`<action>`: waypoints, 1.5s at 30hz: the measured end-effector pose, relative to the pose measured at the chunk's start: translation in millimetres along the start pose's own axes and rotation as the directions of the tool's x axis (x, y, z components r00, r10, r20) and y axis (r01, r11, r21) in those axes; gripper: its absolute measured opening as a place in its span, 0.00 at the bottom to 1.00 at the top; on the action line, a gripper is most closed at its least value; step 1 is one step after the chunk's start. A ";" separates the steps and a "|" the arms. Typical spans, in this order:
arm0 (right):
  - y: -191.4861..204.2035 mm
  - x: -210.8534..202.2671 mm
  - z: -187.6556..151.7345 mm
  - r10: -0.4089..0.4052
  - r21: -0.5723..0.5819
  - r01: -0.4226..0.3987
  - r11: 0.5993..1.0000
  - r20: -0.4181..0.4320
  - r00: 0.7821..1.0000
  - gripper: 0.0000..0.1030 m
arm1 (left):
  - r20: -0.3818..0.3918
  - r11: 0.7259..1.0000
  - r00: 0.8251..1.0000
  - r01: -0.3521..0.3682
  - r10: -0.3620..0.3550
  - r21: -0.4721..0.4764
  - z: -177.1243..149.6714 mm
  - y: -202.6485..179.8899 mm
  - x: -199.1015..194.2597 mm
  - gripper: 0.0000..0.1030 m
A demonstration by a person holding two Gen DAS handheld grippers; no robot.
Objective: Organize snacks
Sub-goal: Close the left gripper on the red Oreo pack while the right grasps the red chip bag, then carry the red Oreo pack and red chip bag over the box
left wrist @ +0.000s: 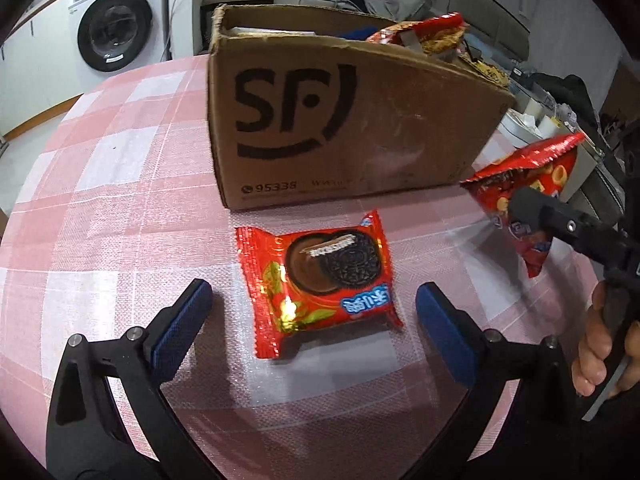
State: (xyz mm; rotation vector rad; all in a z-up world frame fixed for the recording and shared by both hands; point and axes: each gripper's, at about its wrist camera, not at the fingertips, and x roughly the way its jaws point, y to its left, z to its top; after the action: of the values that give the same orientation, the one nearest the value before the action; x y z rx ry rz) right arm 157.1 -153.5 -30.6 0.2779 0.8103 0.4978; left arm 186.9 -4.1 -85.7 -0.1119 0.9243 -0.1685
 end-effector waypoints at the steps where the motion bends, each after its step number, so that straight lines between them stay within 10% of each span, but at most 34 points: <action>1: 0.0 0.0 0.0 0.001 0.002 -0.001 1.000 0.003 1.000 0.59 | 0.000 1.000 1.000 -0.001 0.001 0.009 -0.1 -1.5 -0.1 0.94; 18: -1.6 -8.1 0.5 -0.004 0.004 0.004 1.000 0.023 1.000 0.59 | 0.015 0.997 0.999 0.050 -0.051 0.050 0.0 -7.2 -4.8 0.46; 45: 4.6 -45.8 14.9 0.020 0.004 -0.021 1.000 0.128 0.992 0.59 | 0.189 0.995 0.977 0.090 -0.095 0.038 13.1 7.9 -87.9 0.44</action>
State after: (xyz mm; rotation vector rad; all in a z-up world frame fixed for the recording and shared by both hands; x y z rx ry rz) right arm 140.1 -174.3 9.7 0.3202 0.6846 0.4921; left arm 146.3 20.9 -10.4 -0.1413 0.7253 -0.2533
